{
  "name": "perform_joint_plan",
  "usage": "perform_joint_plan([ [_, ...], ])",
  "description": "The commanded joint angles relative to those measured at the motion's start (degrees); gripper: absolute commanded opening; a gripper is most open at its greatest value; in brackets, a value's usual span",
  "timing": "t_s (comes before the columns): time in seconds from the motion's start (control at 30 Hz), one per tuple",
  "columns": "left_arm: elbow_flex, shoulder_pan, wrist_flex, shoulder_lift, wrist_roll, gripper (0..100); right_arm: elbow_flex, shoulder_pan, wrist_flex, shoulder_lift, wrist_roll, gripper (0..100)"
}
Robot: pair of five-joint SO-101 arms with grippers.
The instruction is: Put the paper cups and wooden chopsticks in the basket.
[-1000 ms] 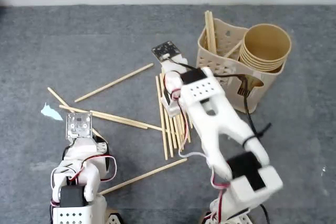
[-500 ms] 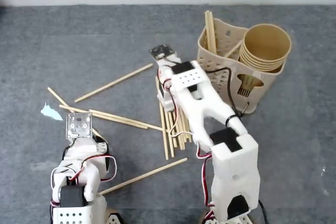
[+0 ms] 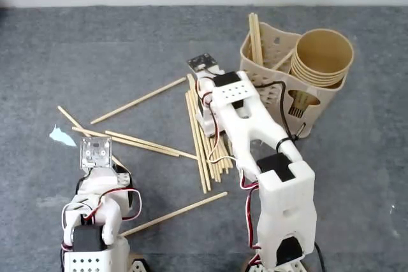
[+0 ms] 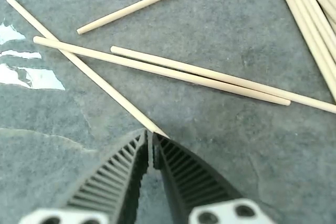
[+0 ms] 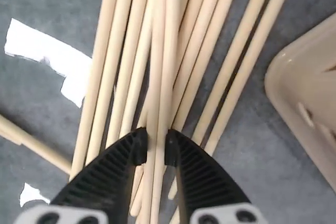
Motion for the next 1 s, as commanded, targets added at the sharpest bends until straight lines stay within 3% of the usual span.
perform_joint_plan([
  [0.0,-0.48,0.09,-1.14,0.18,-0.44,2,-2.11,0.22,3.38,-7.87,0.44,0.9],
  [0.47,-0.48,0.09,-1.14,0.18,-0.44,2,-1.76,-0.75,12.26,-32.75,0.44,0.9],
  [0.57,-0.48,0.18,-1.14,0.18,-0.44,2,-0.7,-1.63,12.88,-31.87,0.26,2.2],
  [0.77,-0.48,0.18,-1.14,0.18,-0.44,2,2.02,-4.79,10.68,-23.69,0.09,14.9],
  [0.97,-0.48,0.18,-1.14,0.18,-0.44,2,1.93,-4.88,0.48,-13.41,0.35,11.0],
])
